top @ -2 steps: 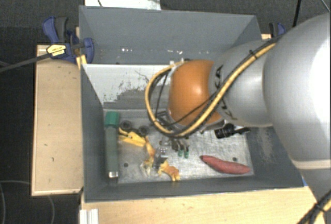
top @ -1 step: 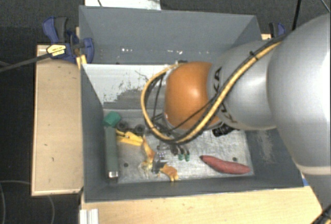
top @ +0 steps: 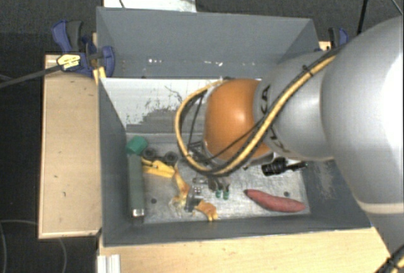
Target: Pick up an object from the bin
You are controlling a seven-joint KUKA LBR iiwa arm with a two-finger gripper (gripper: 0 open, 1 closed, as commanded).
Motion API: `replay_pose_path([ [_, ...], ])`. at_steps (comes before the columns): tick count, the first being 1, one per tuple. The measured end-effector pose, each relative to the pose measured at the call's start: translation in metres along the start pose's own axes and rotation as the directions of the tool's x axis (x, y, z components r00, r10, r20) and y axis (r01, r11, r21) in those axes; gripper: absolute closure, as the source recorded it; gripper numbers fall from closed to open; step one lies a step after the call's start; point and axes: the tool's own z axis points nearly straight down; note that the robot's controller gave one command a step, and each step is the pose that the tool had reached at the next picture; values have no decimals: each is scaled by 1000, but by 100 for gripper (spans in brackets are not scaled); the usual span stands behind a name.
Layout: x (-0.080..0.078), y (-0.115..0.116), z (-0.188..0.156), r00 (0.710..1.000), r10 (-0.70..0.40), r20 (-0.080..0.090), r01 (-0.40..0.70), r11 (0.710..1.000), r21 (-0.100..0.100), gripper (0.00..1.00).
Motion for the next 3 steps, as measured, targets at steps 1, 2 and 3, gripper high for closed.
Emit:
replay_pose_path([
  [1,3,-10,26,992,130,-2,-130,992,1,0],
  [2,12,-21,42,989,146,-2,-146,989,-1,100],
  [3,12,-21,42,989,146,-2,-146,989,-1,100],
])
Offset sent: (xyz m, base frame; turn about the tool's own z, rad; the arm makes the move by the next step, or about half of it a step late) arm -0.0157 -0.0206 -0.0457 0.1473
